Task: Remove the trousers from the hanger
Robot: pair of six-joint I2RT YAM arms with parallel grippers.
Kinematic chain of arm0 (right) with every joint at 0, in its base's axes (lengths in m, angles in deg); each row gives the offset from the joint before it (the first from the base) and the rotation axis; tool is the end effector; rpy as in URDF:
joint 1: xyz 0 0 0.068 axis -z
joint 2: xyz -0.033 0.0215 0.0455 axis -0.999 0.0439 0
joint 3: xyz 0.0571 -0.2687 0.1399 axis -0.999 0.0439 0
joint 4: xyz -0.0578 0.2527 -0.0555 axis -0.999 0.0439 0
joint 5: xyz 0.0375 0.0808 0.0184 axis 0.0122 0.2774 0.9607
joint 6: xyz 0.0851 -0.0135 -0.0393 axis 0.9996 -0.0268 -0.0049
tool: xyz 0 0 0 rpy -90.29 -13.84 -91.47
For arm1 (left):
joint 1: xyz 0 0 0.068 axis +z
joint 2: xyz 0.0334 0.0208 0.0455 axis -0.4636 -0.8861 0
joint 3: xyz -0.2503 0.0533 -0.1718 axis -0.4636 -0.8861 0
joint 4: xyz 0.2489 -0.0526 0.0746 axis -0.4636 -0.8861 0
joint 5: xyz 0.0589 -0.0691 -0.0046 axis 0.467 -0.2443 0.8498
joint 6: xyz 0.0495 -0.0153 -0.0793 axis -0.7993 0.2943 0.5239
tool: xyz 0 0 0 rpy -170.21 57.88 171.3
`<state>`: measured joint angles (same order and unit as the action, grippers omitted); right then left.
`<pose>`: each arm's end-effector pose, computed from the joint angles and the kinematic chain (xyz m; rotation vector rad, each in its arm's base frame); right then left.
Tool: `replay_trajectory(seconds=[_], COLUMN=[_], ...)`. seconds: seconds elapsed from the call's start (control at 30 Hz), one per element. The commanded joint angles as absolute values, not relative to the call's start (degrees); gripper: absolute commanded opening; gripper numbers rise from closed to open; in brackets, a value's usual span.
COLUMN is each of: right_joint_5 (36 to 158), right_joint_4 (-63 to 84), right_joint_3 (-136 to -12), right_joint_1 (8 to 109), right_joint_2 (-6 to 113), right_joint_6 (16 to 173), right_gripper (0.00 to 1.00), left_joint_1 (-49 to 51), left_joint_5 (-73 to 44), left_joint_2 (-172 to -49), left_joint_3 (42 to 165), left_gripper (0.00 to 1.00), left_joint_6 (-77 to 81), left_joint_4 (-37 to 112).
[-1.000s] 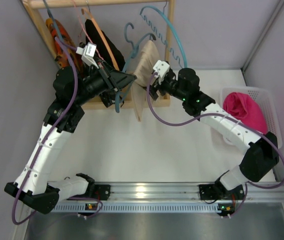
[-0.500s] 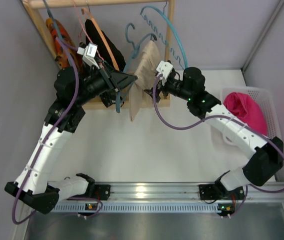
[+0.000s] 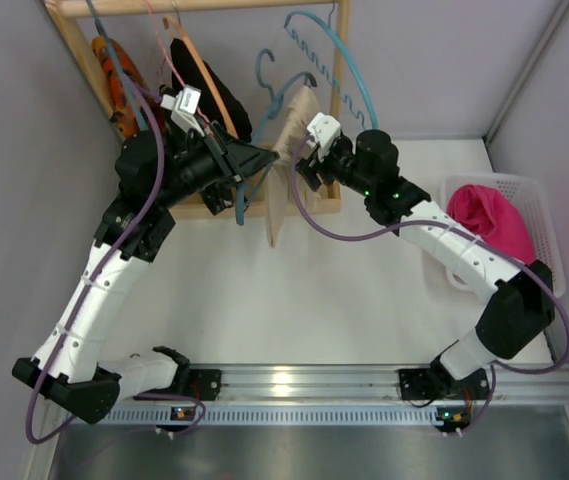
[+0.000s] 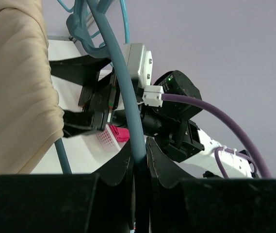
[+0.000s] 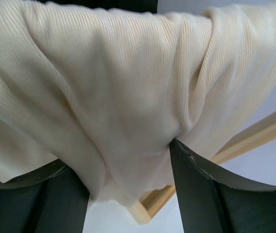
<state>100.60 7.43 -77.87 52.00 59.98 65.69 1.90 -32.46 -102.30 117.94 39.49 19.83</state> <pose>0.3321 0.2579 0.4222 -0.9396 1.3918 0.3464 0.2277 -0.1516 0.5384 0.0597 1.6826 -1.3637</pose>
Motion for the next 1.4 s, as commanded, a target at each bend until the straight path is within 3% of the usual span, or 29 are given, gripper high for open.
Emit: replay_trajectory(seconds=[0.0,0.03,0.17,0.23,0.73,1.37], right_joint_5=[98.1,98.0,99.0,100.0,103.0,103.9], right_joint_4=[4.0,4.0,4.2,4.8,5.9,5.4], right_joint_3=[-80.8,-80.7,-80.2,-80.0,-83.5,-93.1], right_joint_1=[51.9,52.0,52.6,52.9,53.1,53.0], right_joint_2=[59.8,59.5,58.0,57.0,43.5,39.1], right_joint_6=[66.7,66.4,66.0,66.0,72.2,80.1], right_gripper=[0.6,0.54,0.08,0.0,0.0,0.0], left_joint_1=[1.7,1.6,1.7,1.6,1.6,1.6], left_joint_5=[-33.0,-33.1,-32.8,-32.7,-30.7,-30.0], left_joint_2=[-100.9,-101.0,-100.7,-100.5,-98.2,-94.4], left_joint_3=[119.7,119.7,119.0,118.8,113.5,102.5], left_gripper=[0.0,0.0,0.0,0.0,0.0,0.0], left_joint_6=[38.9,38.8,38.5,38.4,35.0,33.3], left_joint_4=[30.2,30.3,30.3,30.3,30.2,27.4])
